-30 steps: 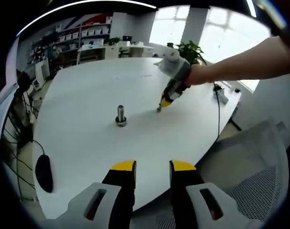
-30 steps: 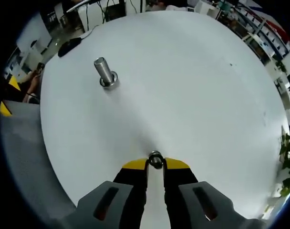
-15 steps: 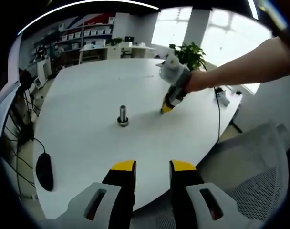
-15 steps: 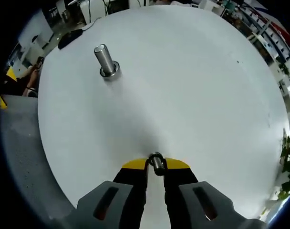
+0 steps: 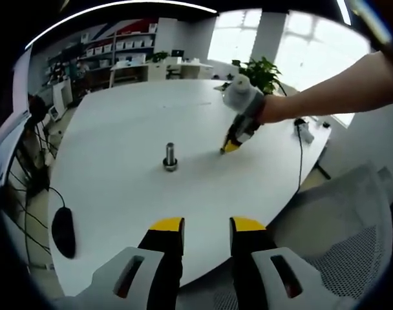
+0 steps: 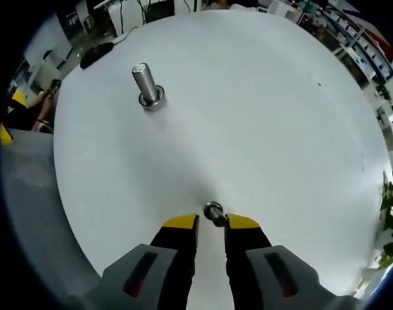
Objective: Place the washer onto the threaded stud by aligning its center hole with the stud, sliding it down to the base, and recovering from edge contact or off-axis alignment until the washer reaches the visible bottom stop.
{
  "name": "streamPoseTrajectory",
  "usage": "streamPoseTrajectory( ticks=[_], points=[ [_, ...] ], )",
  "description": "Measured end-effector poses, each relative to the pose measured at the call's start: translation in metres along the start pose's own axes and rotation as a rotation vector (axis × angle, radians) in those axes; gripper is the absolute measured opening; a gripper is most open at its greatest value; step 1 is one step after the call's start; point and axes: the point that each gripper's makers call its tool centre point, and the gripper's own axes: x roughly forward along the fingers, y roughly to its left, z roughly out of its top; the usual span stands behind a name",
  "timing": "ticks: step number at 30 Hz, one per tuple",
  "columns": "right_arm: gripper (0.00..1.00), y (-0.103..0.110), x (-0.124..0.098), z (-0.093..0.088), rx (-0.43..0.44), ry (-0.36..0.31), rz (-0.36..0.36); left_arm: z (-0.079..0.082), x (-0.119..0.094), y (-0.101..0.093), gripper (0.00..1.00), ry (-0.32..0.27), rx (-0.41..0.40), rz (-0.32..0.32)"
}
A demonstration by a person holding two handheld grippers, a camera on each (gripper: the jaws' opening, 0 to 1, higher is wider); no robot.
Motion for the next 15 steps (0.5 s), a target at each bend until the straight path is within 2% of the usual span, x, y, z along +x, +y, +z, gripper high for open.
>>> streamPoseTrajectory(
  ticks=[2,6,11,15],
  points=[
    [0.21,0.002,-0.006,-0.004,-0.003,-0.003,-0.002,0.0,0.0,-0.001,0.26,0.002,0.005,-0.001],
    [0.22,0.007,-0.023,-0.005,0.018,-0.066,-0.008,0.0,0.0,-0.001,0.26,0.003,0.008,0.001],
    [0.23,0.017,-0.047,-0.005,0.044,-0.175,-0.038,0.0,0.0,-0.003,0.26,0.01,0.038,0.009],
    [0.23,0.025,-0.071,-0.015,0.086,-0.274,-0.085,0.001,0.0,-0.007,0.26,0.008,0.066,0.001]
  ],
)
